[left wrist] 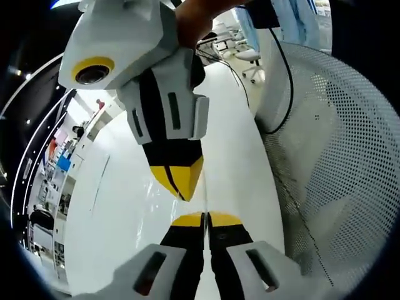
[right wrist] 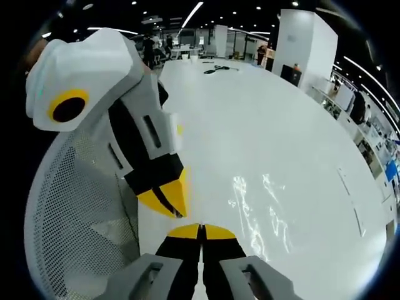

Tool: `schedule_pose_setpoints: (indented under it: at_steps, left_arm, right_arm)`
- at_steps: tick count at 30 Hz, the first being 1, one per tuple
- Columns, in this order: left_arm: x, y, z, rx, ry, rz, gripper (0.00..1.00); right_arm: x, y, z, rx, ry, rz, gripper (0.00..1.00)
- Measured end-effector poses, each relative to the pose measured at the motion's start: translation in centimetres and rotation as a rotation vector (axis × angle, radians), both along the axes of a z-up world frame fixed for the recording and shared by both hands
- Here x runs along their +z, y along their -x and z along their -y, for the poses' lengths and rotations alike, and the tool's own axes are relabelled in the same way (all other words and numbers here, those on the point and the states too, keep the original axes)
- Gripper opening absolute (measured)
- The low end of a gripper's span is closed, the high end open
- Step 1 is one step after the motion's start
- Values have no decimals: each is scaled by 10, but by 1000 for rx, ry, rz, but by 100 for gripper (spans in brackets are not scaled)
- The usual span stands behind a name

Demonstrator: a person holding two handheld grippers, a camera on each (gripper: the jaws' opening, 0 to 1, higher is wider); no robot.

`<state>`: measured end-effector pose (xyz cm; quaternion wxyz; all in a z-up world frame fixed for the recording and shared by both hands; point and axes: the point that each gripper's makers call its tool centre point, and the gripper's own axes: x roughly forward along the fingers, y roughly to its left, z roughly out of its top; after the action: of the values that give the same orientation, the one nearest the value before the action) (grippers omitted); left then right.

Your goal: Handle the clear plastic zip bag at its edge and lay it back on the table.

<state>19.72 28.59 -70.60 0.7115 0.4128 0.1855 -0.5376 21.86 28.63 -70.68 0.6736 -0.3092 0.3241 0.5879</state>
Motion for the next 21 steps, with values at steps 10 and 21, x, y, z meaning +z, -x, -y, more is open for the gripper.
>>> schedule_pose_setpoints:
  at_steps: [10,21]
  left_arm:
    - [4,-2,1,27,18,-26,0]
    - [9,-11,-1,77,32,-38,0]
  right_arm:
    - [14,-16,0,-12,-36,112,0]
    - [47,-26,-3,-27,-103,290,0]
